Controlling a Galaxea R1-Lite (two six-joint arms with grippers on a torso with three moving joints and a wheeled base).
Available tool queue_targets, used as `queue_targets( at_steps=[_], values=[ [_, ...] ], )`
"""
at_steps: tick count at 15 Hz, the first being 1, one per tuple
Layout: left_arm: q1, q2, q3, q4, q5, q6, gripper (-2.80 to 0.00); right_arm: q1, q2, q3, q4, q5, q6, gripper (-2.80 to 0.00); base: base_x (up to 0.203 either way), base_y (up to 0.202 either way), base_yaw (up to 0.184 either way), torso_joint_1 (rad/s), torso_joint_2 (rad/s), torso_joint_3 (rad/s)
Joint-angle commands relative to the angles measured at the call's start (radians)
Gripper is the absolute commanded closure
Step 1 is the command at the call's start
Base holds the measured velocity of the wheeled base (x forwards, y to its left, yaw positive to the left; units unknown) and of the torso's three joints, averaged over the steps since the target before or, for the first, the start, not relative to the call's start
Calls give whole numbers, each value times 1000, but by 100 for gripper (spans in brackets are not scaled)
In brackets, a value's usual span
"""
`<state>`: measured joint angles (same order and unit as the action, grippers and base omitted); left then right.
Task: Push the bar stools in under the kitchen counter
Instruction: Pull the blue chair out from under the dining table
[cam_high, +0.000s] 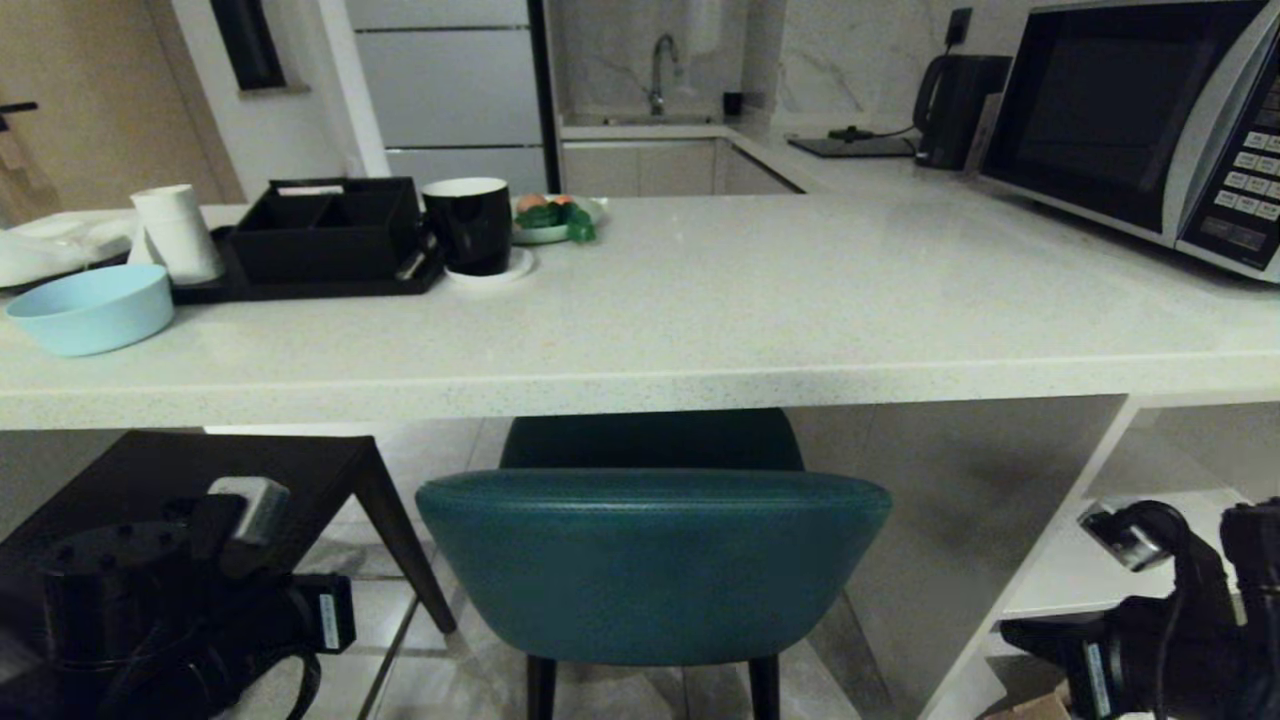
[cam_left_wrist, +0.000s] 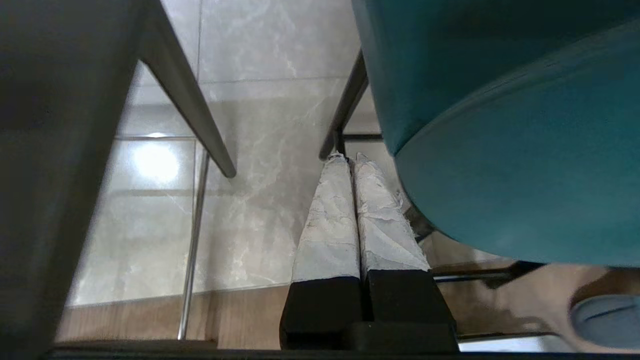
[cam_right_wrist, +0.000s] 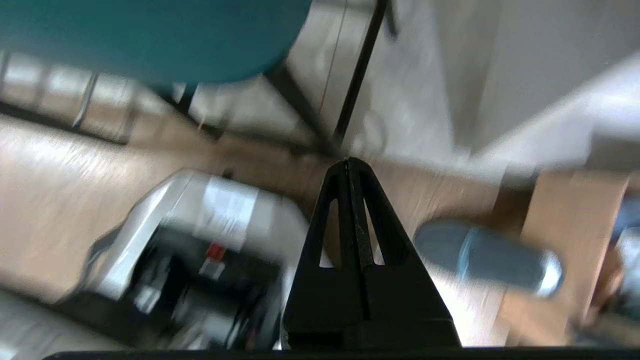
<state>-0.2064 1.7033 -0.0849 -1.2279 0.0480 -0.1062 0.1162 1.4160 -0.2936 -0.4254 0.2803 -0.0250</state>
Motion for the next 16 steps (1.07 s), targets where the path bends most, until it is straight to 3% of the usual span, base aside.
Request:
queue_targets(
  at_steps=[1,5,8,13,16],
  values=[
    [-44,291,27,-234,31,-10,0,5,207,51,-341,-17,-7,0,0,0,0,0,0,0],
    [-53,393,-113,-301,60,-30,0,11,501,110,-814,-38,22,0,0,0,0,0,0,0],
    [14,442,-180,-302,80,-19,0,13,655,89,-1091,-90,103,0,0,0,0,0,0,0],
    [65,492,-274,-302,77,-10,0,8,743,-33,-1105,-118,156,0,0,0,0,0,0,0],
    [58,532,-378,-302,75,18,0,24,787,-100,-1105,-118,170,0,0,0,0,0,0,0]
  ],
)
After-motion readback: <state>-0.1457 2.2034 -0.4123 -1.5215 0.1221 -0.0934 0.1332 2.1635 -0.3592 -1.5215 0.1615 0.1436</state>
